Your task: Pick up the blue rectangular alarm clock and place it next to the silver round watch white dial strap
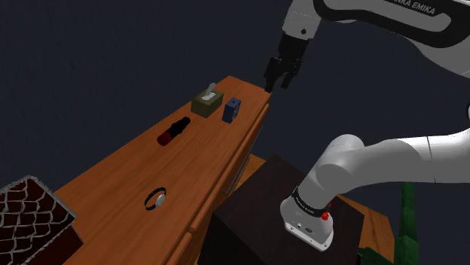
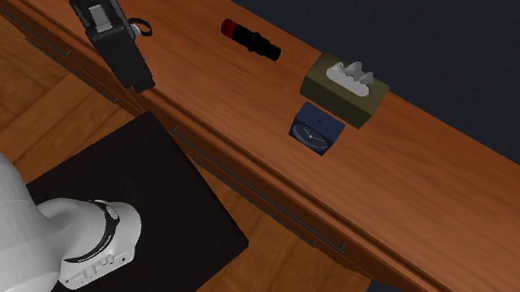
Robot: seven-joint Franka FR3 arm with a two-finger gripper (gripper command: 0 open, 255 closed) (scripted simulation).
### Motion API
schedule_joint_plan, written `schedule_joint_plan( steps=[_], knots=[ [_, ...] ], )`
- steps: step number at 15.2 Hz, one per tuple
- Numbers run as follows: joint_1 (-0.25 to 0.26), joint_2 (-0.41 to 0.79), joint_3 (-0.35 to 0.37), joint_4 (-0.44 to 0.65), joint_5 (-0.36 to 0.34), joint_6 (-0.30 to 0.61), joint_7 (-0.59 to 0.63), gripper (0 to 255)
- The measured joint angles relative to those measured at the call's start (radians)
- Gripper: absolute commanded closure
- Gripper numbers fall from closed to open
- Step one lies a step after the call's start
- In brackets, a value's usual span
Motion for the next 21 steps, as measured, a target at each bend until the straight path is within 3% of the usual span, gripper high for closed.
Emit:
schedule_joint_plan(
  steps=[3, 10, 21],
  knots=[
    [-0.011, 0.025, 0.001, -0.011, 0.0, 0.037, 0.017, 0],
    [-0.068, 0.204, 0.017, -0.048, 0.003, 0.259, 0.129, 0],
    [-0.16, 0.569, 0.003, 0.021, -0.019, 0.565, 0.292, 0]
  ],
)
